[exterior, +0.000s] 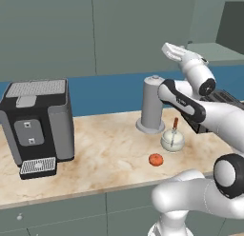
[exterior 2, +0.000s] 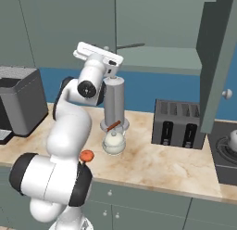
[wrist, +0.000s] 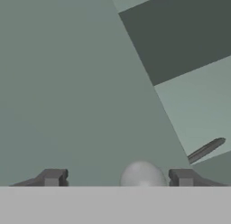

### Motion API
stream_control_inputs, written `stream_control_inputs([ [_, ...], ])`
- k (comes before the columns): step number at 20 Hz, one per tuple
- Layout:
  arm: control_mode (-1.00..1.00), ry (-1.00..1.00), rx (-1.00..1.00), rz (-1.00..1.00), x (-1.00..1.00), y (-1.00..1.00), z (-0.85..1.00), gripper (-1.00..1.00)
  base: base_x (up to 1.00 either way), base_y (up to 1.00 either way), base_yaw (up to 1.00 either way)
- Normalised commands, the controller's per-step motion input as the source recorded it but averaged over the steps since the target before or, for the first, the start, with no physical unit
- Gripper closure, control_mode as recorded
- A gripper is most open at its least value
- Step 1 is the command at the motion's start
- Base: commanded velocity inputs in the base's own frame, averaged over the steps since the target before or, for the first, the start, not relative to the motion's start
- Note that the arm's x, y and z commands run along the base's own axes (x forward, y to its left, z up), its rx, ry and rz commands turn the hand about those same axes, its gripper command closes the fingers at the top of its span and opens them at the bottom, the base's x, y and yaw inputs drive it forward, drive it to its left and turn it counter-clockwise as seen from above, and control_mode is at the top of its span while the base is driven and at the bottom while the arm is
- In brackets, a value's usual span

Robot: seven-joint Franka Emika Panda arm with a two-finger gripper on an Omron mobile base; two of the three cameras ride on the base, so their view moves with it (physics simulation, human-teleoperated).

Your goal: Pick the pan from the cabinet and place it on the stove. Then turn on the stove burner for the pan.

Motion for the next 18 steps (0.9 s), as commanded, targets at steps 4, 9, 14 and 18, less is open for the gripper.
stream_control_inputs([
  [4,-1.0,0.0,0.0,0.05,0.26,0.09,0.0,1.0,0.0,0.0,0.0],
  [9,-1.0,0.0,-0.02,0.06,0.09,0.28,0.0,1.0,0.0,0.0,0.0],
  [14,-1.0,0.0,-0.14,0.05,-0.05,0.54,0.01,1.0,0.0,0.0,0.0],
  [18,-1.0,0.0,-0.17,0.04,-0.2,0.62,0.03,1.0,0.0,0.0,0.0],
])
